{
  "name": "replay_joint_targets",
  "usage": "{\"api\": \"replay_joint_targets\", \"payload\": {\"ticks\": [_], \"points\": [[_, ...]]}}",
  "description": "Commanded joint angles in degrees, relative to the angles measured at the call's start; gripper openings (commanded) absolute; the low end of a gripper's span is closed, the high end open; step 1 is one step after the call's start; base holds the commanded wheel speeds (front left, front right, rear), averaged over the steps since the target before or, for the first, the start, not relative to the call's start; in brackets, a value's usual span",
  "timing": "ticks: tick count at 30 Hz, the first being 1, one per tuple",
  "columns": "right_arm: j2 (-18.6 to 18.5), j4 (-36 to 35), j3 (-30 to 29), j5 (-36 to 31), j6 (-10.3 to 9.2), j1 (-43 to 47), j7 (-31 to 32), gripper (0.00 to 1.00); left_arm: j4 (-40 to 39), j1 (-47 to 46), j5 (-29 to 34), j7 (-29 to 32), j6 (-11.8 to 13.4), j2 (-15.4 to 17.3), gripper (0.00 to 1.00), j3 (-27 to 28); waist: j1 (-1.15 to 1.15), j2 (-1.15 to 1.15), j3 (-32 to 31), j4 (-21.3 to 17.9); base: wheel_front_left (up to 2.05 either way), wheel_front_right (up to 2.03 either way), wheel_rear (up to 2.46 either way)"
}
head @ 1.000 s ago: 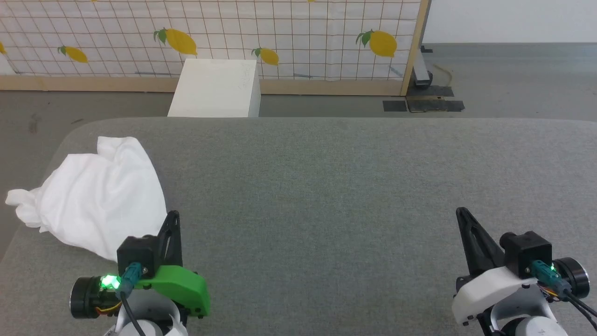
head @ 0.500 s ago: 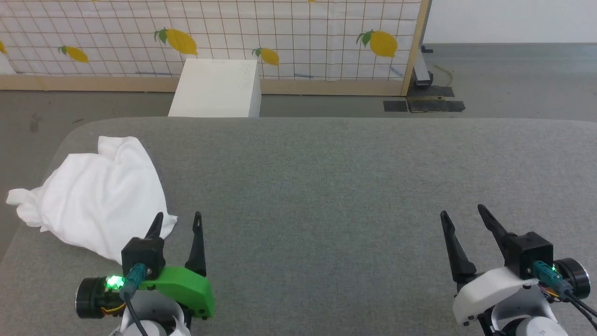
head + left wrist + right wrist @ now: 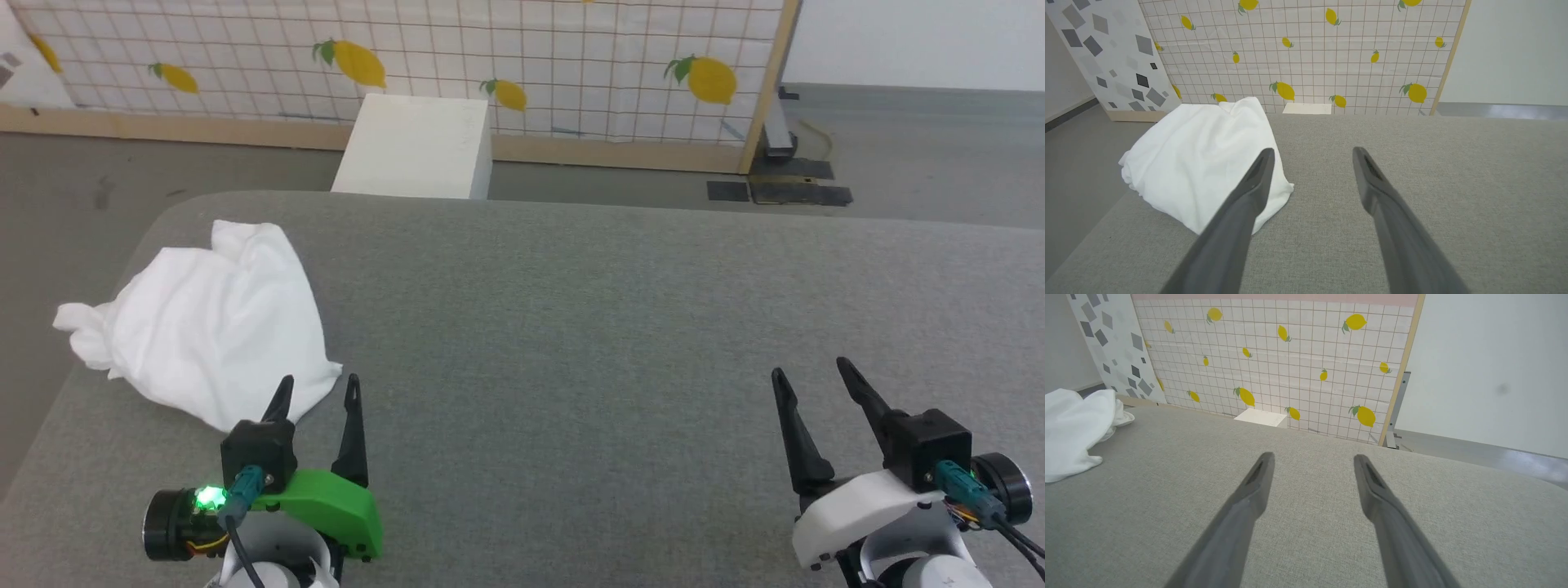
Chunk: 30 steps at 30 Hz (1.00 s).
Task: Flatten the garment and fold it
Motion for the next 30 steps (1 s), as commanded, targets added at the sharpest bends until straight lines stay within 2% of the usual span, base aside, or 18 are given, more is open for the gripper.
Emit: {"api": "replay_joint_targets", "payload": {"ticks": [1, 30], "points": [[0.03, 0.27, 0.01, 0.37, -0.02, -0.28, -0.60, 1.00, 0.32, -1.08, -0.57, -0.72, 0.58, 0.29, 1.00, -0.16, -0.01, 0.00, -0.01, 1.09, 0.00, 0.00, 0.00], [0.06, 1.25, 0.83, 0.92, -0.04, -1.04, -2.77, 1.00, 2.82, -1.67, -4.18, -4.12, 3.32, 1.34, 1.00, -1.91, -0.01, 0.00, 0.64, 12.65, 0.00, 0.00, 0.00]]}}
